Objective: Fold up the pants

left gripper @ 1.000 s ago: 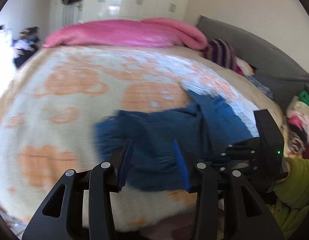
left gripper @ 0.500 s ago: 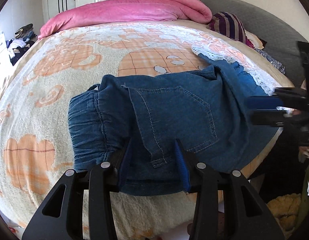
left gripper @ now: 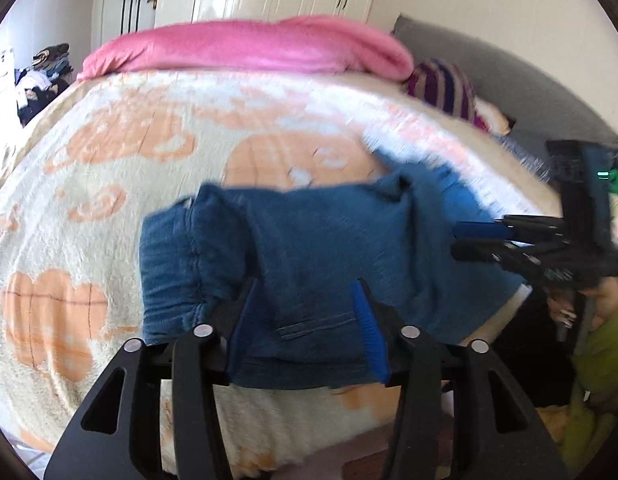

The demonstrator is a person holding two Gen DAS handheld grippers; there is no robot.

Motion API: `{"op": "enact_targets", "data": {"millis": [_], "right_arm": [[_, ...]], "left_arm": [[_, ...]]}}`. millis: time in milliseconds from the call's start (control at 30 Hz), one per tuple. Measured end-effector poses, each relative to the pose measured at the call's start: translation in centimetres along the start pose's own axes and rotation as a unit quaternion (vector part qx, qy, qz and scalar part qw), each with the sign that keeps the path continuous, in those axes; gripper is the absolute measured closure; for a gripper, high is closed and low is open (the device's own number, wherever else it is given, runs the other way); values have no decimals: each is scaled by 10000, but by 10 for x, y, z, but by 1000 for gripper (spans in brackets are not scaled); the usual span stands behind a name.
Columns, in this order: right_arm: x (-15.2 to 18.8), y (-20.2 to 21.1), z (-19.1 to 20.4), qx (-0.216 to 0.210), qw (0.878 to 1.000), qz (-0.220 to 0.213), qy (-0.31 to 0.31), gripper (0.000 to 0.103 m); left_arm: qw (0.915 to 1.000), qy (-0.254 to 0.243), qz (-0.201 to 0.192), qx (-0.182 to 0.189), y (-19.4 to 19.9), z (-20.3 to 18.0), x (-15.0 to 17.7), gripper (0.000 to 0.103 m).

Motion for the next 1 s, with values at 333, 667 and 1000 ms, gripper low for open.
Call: {"op": "enact_targets", "data": {"millis": [333, 667, 1000], "right_arm": [[-5, 26, -91, 899, 9934, -168, -688, 52], [-36, -3, -119, 1113, 9924, 176, -495, 40], [-80, -84, -140, 1545, 9843, 829, -195, 34]], "left_arm": [[9941, -586, 283, 872, -10, -88, 3, 54], [9881, -696, 876, 1060, -80, -130, 22, 54], [9853, -334, 1045, 1312, -103, -128, 41, 97]]}}
Point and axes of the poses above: each gripper's, at about its wrist camera, not at the fingertips, and y roughly against the way its jaws point, z to its left, x to its underside, the point moved 10 cm from there along -y, roughly the way its jaws point, and after that the axes turned 12 degrees about y, right-handed, at the moved point
